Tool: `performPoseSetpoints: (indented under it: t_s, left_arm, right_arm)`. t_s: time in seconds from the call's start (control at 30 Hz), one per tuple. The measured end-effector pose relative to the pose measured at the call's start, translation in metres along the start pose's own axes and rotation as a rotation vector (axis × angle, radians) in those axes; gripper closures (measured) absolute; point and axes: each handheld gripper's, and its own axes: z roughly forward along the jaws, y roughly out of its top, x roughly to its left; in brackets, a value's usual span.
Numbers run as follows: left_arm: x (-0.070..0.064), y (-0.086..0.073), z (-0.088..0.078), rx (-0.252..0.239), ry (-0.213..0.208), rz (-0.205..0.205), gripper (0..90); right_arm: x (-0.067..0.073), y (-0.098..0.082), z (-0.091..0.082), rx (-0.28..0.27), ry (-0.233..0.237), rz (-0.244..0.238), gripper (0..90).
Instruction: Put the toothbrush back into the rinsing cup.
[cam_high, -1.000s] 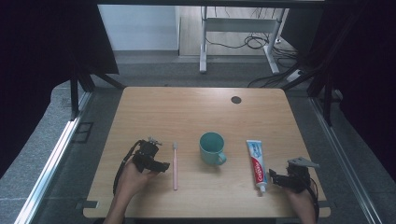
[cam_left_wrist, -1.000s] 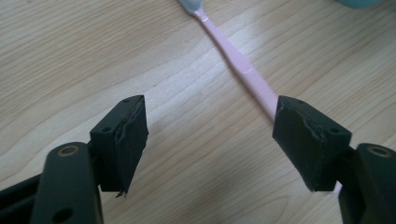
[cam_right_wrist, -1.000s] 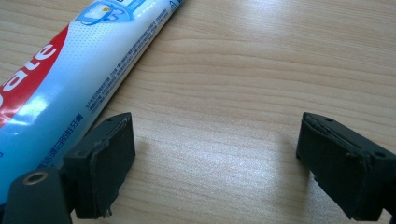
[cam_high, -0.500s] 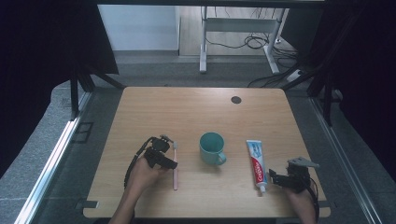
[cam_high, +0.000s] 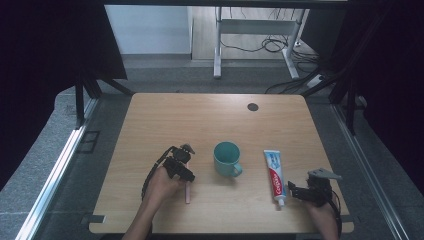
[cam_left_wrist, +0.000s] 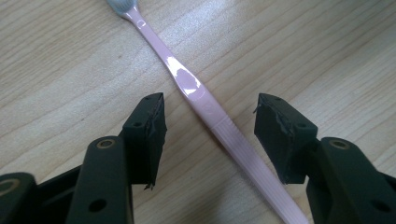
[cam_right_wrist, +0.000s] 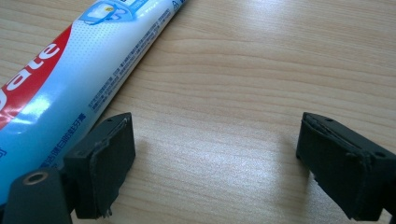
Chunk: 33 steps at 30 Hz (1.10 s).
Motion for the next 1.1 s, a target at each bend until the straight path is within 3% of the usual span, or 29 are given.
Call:
performPoseSetpoints:
  t_s: [0.27, 0.63, 1.1]
  left_arm:
    - [-0.0057, 0.0053, 0.0048, 0.045, 0.020, 0.026, 51.7]
    - [-0.0073, 0.0047, 0.0046, 0.062, 0.068, 0.054, 64.0]
    - [-0.0023, 0.0054, 0.0033, 0.095, 0.071, 0.059, 77.8]
  right_arm:
    - [0.0000, 0.0000, 0.0001, 0.000, 0.002, -0.002, 11.3]
    - [0.0000, 0.0001, 0.0002, -0.001, 0.005, -0.006, 11.3]
    - [0.0000, 0.0001, 0.0003, -0.001, 0.006, -0.007, 11.3]
